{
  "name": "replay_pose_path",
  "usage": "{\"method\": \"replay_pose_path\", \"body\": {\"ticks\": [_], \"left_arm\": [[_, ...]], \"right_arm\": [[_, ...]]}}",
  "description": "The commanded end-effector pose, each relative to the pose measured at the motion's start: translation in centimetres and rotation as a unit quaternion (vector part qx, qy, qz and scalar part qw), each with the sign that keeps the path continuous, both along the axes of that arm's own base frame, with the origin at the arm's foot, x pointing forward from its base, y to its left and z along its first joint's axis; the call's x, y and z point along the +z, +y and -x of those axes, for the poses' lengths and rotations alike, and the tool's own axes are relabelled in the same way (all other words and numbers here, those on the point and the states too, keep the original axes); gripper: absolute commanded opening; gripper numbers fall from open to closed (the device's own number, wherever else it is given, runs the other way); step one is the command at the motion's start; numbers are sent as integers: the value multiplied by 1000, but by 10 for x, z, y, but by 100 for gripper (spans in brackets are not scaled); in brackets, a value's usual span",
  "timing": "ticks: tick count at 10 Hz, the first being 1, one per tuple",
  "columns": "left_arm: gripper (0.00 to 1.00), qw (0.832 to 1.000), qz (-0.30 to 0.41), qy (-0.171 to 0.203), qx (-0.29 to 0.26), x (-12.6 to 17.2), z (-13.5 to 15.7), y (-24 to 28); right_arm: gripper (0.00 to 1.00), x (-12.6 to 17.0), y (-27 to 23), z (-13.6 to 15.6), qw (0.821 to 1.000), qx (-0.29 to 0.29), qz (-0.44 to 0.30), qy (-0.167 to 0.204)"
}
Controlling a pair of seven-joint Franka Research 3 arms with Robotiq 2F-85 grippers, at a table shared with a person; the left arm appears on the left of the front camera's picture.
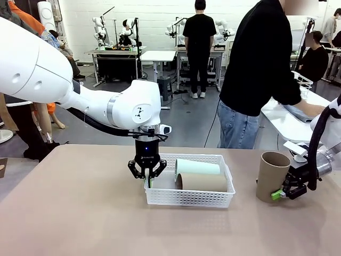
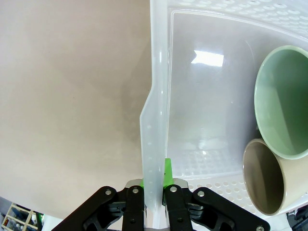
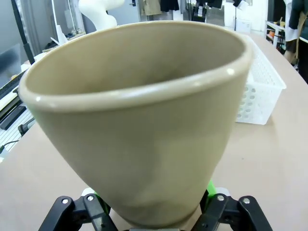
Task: Clean and organize the cups into the basket.
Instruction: Pick up the Reusable plastic cup from the right side of the table and stack it inside the Organizing basket in the center of the table.
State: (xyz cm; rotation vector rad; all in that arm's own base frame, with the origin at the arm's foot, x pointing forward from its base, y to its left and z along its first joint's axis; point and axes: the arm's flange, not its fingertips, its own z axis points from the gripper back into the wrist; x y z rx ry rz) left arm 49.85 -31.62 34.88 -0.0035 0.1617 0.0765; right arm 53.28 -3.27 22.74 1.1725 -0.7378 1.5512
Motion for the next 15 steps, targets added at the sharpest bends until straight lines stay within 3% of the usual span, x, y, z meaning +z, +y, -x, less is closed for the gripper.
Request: {"method": "replay_pose_path", "body": {"ticks": [1, 2, 3, 4, 5, 8, 9, 11, 12, 13, 15], "left_arm": [[0, 1000, -1, 3, -7, 1, 1, 3], [0, 1000, -1, 3, -7, 1, 1, 3], [0, 1000, -1, 3, -7, 1, 1, 3], [0, 1000, -1, 3, -7, 1, 1, 3], [0, 1000, -1, 3, -7, 1, 1, 3], [0, 1000, -1, 3, -7, 1, 1, 3], [0, 1000, -1, 3, -7, 1, 1, 3], [0, 1000, -1, 3, -7, 1, 1, 3], [0, 1000, -1, 3, -7, 1, 1, 3], [0, 1000, -1, 3, -7, 1, 1, 3], [0, 1000, -1, 3, -7, 1, 1, 3]], "right_arm": [[0, -1, -3, -4, 1000, 14, -3, -1], [35, 1, -4, -4, 1000, 13, -4, -3], [0, 2, -5, -3, 1000, 13, -6, -4], [0, 8, -4, -3, 1000, -21, -8, 1], [0, 34, 0, 5, 996, -82, 13, 17], [0, 167, 26, 60, 984, -172, 28, -37], [0, 194, 30, 70, 980, -193, 32, -38], [0, 216, 27, 75, 973, -226, 23, -41], [0, 211, 18, 75, 967, -255, 19, -20], [0, 233, 22, 76, 979, -199, 19, -52], [0, 233, 22, 76, 979, -199, 19, -52]]}}
